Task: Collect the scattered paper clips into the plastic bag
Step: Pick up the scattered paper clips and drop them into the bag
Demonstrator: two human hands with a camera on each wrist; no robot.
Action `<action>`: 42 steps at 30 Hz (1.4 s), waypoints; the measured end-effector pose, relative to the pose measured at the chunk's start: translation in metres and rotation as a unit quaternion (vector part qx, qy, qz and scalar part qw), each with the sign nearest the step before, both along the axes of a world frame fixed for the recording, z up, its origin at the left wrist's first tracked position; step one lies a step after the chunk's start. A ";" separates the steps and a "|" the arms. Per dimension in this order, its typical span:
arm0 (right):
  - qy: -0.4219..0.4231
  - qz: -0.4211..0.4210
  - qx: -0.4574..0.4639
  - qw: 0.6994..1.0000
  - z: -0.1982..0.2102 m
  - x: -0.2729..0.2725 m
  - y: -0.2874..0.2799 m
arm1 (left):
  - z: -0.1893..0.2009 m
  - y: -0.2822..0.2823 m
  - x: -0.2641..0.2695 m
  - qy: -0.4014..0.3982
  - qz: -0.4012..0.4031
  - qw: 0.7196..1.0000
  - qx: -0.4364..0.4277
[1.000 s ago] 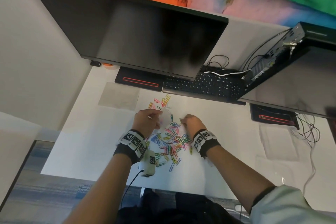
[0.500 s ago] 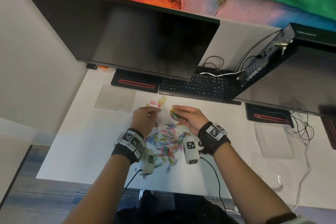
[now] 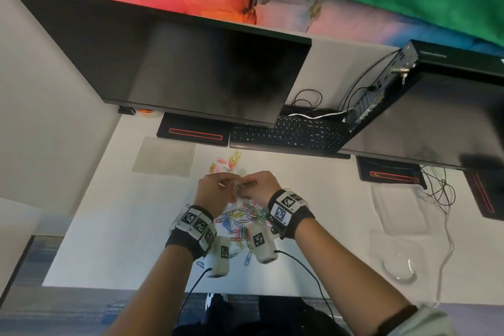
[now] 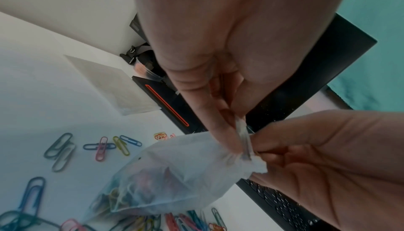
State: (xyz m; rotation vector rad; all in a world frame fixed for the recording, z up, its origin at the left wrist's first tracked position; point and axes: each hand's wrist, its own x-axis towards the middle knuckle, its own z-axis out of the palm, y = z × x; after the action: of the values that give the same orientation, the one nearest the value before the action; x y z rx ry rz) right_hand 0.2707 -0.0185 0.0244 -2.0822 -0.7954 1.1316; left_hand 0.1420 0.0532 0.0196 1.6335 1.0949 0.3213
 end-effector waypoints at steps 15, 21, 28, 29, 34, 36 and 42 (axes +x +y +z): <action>-0.187 0.194 0.011 0.963 0.007 0.002 0.001 | -0.004 0.002 0.001 -0.002 -0.006 1.000 -0.008; 0.008 0.083 0.089 0.993 0.000 0.041 -0.016 | -0.007 0.007 -0.007 -0.022 0.017 0.999 -0.026; -0.211 0.175 -0.153 0.949 -0.073 0.091 -0.069 | -0.010 0.010 -0.017 -0.043 0.038 0.998 -0.035; -0.208 0.190 -0.151 0.947 -0.082 0.087 -0.075 | -0.010 0.009 -0.018 -0.044 0.041 0.997 -0.039; -0.186 0.262 -0.100 0.942 -0.093 0.048 -0.082 | -0.015 0.012 -0.020 -0.029 0.042 0.998 -0.040; -0.190 0.306 -0.089 0.929 -0.095 0.039 -0.084 | -0.016 0.013 -0.020 -0.024 0.038 0.998 -0.041; -0.324 0.376 -0.072 0.865 -0.103 0.035 -0.093 | -0.015 0.011 -0.022 -0.021 0.038 0.998 -0.035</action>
State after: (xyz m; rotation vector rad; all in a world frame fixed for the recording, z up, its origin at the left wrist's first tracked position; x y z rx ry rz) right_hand 0.3059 -0.1117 -0.0788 -2.3669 -2.0341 0.8271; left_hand 0.1196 0.0647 0.0042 1.5203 1.1265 0.3614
